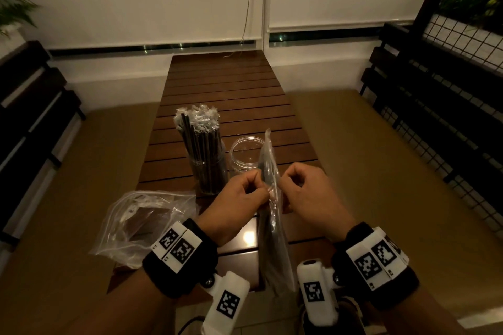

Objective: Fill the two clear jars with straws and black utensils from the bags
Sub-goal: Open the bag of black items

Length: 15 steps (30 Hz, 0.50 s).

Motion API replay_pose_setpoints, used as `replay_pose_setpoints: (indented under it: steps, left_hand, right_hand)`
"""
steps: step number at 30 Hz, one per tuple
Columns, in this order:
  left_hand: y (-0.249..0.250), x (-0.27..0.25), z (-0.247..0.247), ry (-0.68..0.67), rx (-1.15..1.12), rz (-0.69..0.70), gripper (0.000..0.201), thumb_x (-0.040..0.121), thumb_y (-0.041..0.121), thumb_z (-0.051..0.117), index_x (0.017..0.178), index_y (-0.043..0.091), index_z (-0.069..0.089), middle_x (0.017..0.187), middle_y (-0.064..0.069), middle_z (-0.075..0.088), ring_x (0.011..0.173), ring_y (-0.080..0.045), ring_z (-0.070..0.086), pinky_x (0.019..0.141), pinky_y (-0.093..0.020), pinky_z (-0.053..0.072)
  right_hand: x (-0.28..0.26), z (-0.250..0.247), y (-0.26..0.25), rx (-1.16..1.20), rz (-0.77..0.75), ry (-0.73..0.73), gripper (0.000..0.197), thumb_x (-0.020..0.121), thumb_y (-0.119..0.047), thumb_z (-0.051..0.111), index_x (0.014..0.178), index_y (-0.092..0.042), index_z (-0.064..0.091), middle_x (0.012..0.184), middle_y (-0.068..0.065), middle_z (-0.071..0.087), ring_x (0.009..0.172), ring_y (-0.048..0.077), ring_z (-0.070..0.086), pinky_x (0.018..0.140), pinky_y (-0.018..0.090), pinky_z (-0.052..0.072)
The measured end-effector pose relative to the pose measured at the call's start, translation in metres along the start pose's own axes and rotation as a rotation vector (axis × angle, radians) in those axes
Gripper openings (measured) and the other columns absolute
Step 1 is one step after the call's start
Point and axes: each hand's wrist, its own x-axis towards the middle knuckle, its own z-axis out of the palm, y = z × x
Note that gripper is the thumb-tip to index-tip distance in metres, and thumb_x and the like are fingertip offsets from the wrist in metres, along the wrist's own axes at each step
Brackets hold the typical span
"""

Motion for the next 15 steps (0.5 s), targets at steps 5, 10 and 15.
replay_pose_setpoints:
  steps: [5, 10, 15]
  left_hand:
    - [-0.001, 0.0, 0.003, -0.013, 0.043, 0.013, 0.015, 0.091, -0.005, 0.051, 0.077, -0.002, 0.048, 0.1, -0.042, 0.052, 0.097, -0.057, 0.055, 0.091, -0.068, 0.044]
    - [-0.002, 0.002, 0.002, -0.022, 0.068, -0.008, 0.011, 0.093, 0.003, 0.053, 0.083, 0.004, 0.055, 0.098, -0.035, 0.057, 0.095, -0.052, 0.057, 0.091, -0.059, 0.051]
    - [0.006, 0.008, 0.004, -0.005, -0.016, -0.075, 0.026, 0.101, 0.025, 0.042, 0.105, 0.002, 0.053, 0.078, -0.01, 0.059, 0.065, -0.018, 0.059, 0.065, -0.031, 0.049]
  right_hand:
    - [0.011, 0.0, -0.004, -0.08, 0.021, 0.0, 0.024, 0.093, -0.044, 0.063, 0.098, -0.021, 0.064, 0.087, 0.001, 0.071, 0.069, 0.012, 0.072, 0.058, 0.024, 0.058]
    - [0.015, -0.001, 0.0, -0.092, -0.032, 0.018, 0.011, 0.096, -0.03, 0.063, 0.09, -0.023, 0.069, 0.084, -0.002, 0.072, 0.07, 0.007, 0.07, 0.056, 0.017, 0.055]
    - [0.014, -0.002, -0.002, -0.031, -0.06, 0.01, 0.01, 0.094, -0.03, 0.068, 0.088, -0.022, 0.071, 0.08, -0.002, 0.074, 0.07, 0.009, 0.072, 0.058, 0.019, 0.056]
